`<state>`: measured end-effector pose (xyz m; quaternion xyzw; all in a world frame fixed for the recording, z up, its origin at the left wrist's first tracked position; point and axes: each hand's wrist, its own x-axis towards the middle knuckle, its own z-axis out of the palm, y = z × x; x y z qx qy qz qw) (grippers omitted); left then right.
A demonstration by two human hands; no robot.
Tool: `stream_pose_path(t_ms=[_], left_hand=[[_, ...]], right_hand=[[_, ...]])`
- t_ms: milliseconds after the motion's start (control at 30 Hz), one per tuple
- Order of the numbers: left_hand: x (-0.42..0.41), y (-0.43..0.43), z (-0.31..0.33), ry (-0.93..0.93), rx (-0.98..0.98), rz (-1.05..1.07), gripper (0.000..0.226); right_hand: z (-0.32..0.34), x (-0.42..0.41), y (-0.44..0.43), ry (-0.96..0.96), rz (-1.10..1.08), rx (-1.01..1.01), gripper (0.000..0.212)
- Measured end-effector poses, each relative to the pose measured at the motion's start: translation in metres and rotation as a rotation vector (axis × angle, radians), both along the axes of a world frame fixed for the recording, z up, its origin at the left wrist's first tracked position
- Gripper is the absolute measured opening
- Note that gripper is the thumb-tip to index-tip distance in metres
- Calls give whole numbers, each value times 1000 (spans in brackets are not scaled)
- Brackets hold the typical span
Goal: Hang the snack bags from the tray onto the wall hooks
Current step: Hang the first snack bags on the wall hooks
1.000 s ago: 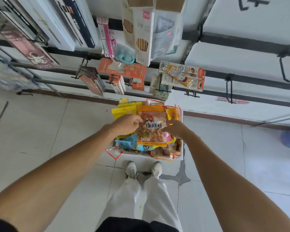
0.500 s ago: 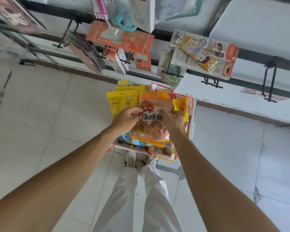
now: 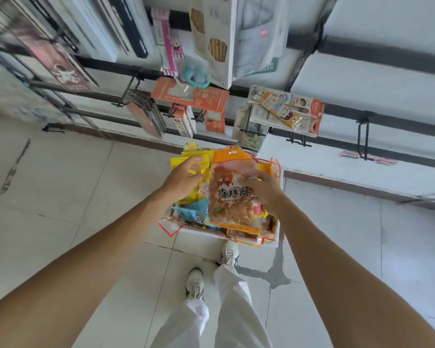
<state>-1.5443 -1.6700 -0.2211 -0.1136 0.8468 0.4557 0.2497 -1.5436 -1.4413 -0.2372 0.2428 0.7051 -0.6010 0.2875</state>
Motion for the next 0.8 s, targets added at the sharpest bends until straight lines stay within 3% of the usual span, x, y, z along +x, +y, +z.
stream_pose_path(t_ms=[133,267,400,567,700,800], left_hand=[[-9,-6,47,1,184,165,58],[-17,-1,113,129,357,237,55],[-22,8,183,207,476,173,44],[-8,34,250,306,517,-10,2],[3,57,289,429,575,-102,2],[13,71,315,478,584,-177,11]], right_hand=[[58,-1,5,127,37,-51,11],[119,7,7,277,-12,-153,4],[174,24,8,407,-77,-198,17],[233,51,21,548,-121,-216,13],[270,74,33,704,-191,-164,5],[303,85,46,854,-246,-105,27]])
